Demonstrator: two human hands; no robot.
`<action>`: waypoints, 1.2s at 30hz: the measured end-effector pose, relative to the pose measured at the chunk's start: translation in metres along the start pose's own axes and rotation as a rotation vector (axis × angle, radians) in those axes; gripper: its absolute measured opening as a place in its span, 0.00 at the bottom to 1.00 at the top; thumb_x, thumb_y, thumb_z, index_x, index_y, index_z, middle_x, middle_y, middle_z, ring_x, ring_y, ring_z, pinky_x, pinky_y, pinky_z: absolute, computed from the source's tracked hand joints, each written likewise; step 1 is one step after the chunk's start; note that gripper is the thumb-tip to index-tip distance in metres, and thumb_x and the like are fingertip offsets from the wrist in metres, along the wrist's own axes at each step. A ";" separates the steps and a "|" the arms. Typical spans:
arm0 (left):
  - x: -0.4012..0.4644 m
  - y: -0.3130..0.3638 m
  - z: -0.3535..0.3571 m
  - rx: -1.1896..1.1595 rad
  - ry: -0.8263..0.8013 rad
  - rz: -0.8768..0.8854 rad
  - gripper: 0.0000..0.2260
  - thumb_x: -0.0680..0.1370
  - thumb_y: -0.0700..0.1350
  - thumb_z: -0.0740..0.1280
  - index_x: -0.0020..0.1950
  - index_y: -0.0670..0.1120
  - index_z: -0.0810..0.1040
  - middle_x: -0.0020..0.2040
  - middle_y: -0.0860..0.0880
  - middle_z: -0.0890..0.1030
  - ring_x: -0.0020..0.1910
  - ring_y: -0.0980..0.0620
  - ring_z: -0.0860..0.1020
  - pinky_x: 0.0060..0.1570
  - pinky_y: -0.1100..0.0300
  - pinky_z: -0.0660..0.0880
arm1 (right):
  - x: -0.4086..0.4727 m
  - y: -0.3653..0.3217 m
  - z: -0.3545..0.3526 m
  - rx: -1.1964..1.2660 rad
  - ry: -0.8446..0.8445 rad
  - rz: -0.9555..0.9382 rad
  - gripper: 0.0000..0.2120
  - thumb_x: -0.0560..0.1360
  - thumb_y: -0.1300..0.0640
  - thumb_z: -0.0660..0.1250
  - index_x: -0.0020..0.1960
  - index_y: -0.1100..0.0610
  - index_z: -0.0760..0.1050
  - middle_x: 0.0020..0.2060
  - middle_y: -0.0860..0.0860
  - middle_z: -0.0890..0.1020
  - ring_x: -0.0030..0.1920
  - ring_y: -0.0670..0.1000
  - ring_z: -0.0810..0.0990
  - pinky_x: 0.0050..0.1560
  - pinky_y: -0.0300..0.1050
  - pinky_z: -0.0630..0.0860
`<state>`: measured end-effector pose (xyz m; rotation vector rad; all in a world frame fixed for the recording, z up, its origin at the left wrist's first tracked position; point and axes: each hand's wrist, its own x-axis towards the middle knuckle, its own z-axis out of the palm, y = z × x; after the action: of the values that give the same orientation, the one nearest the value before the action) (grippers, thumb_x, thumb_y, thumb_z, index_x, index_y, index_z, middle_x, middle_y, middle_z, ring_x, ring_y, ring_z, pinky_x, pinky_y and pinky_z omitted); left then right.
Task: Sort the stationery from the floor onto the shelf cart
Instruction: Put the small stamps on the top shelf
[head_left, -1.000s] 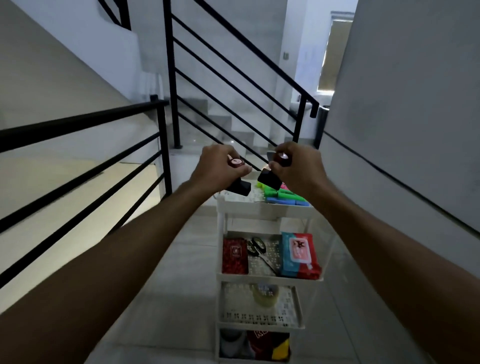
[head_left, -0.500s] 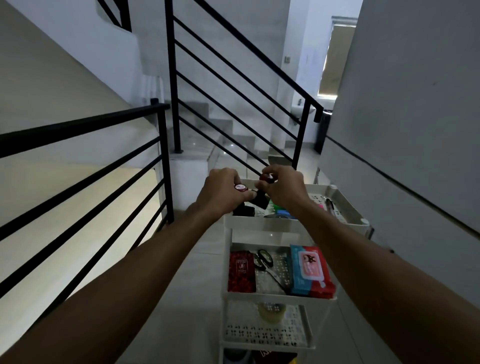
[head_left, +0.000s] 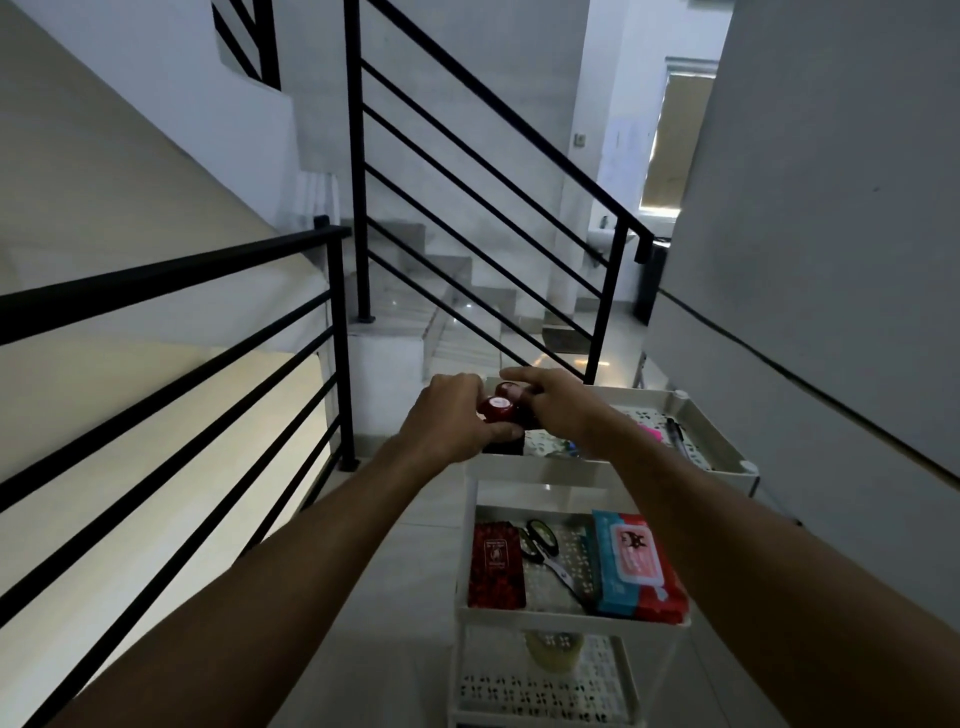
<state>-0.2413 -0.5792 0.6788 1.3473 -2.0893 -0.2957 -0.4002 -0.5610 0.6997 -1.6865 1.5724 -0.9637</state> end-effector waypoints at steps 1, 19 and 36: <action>-0.001 0.000 0.002 -0.014 0.009 0.006 0.21 0.66 0.59 0.76 0.48 0.48 0.76 0.39 0.54 0.75 0.38 0.56 0.74 0.30 0.65 0.64 | -0.001 0.000 0.000 0.014 -0.001 0.009 0.20 0.81 0.63 0.58 0.72 0.56 0.68 0.64 0.60 0.75 0.61 0.55 0.77 0.54 0.43 0.78; -0.063 0.000 -0.005 0.106 0.127 0.025 0.37 0.69 0.66 0.69 0.72 0.49 0.67 0.65 0.46 0.75 0.62 0.46 0.74 0.59 0.49 0.72 | -0.065 0.016 0.008 -0.158 0.235 -0.098 0.31 0.75 0.69 0.62 0.75 0.50 0.62 0.68 0.56 0.72 0.57 0.50 0.73 0.43 0.39 0.76; -0.359 -0.054 0.092 0.088 0.080 0.037 0.35 0.72 0.58 0.69 0.74 0.48 0.60 0.68 0.46 0.70 0.66 0.46 0.70 0.63 0.49 0.67 | -0.315 0.146 0.155 -0.406 0.354 -0.220 0.25 0.73 0.59 0.69 0.69 0.53 0.69 0.64 0.54 0.73 0.61 0.51 0.73 0.59 0.44 0.72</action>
<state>-0.1567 -0.3013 0.4428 1.3474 -2.0796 -0.1331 -0.3538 -0.2653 0.4653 -2.0881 1.9446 -1.1620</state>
